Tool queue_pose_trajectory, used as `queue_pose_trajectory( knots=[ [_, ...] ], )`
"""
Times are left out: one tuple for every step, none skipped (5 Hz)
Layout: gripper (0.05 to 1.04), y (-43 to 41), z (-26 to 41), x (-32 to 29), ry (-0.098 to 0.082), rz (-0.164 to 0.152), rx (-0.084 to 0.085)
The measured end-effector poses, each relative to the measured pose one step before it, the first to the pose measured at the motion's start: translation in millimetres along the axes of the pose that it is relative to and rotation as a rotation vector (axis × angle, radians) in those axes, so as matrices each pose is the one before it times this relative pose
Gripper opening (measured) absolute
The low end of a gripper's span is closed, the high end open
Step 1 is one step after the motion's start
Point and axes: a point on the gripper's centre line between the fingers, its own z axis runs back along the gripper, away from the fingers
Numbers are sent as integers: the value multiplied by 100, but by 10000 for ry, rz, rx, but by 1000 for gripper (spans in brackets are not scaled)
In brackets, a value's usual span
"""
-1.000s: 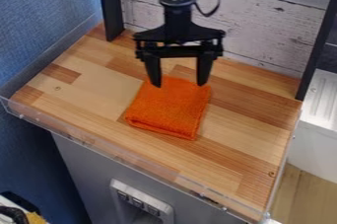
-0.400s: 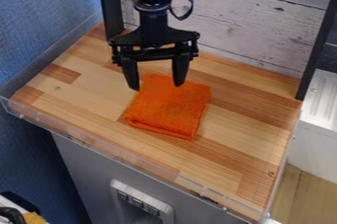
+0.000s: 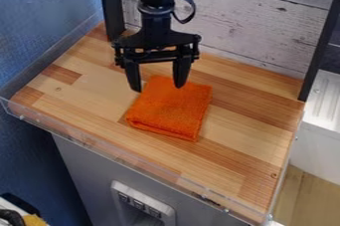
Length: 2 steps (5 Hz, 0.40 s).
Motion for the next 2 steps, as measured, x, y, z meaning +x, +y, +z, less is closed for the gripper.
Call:
queue_pose_trajectory(
  knots=[
    [956, -92, -273, 160, 154, 20, 127],
    [676, -282, -948, 142, 300, -114, 58]
  ],
)
